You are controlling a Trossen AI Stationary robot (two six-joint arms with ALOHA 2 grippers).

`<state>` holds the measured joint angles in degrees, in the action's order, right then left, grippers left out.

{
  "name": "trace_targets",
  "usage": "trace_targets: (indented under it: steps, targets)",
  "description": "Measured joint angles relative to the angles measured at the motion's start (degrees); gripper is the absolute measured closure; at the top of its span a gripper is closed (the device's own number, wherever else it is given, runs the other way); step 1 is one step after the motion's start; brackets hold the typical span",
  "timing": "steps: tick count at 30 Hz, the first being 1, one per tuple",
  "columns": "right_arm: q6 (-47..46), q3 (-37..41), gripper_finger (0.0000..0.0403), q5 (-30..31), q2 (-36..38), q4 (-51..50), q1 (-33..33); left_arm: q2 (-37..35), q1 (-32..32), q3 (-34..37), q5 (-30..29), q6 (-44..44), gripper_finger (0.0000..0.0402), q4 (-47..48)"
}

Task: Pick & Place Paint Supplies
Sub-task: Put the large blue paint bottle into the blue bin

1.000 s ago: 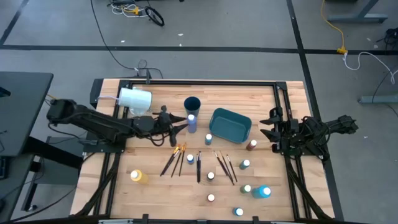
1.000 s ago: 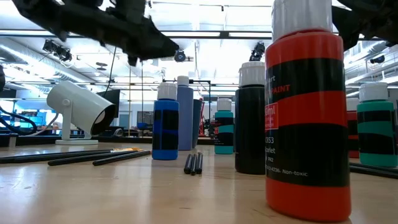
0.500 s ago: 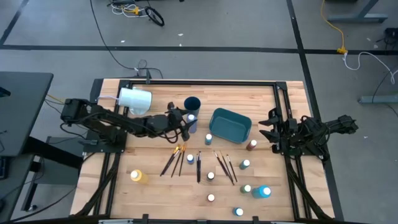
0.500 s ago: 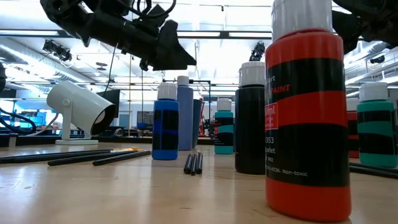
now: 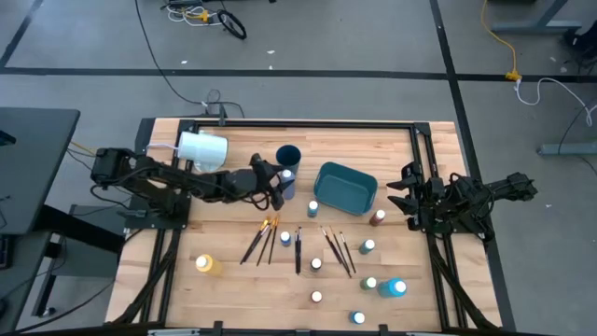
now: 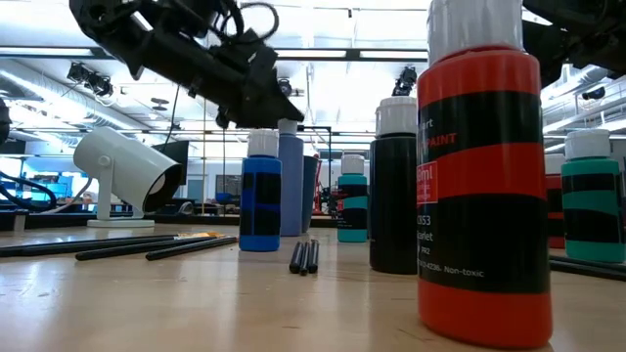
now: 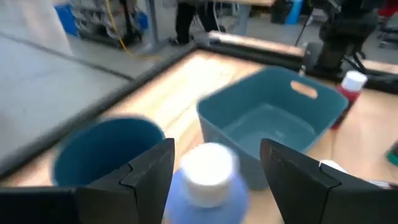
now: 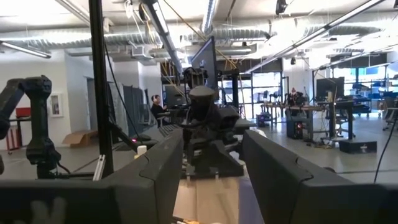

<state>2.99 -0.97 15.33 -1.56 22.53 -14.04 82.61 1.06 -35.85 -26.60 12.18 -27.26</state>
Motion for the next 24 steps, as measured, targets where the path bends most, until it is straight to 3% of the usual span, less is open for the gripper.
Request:
trace_targets:
  steps: [11, 24]
  targets:
    - [0.06, 0.0, 0.0229, 0.07, 0.0, 0.0, 0.0, 0.0, 0.33, 0.02, -1.13, -3.67, 0.0157, -1.28]
    - [0.71, 0.02, 0.0229, 0.2, 0.0, -0.26, 0.02, 0.0, 2.66, 0.02, 5.62, 0.72, 0.0184, -0.37]
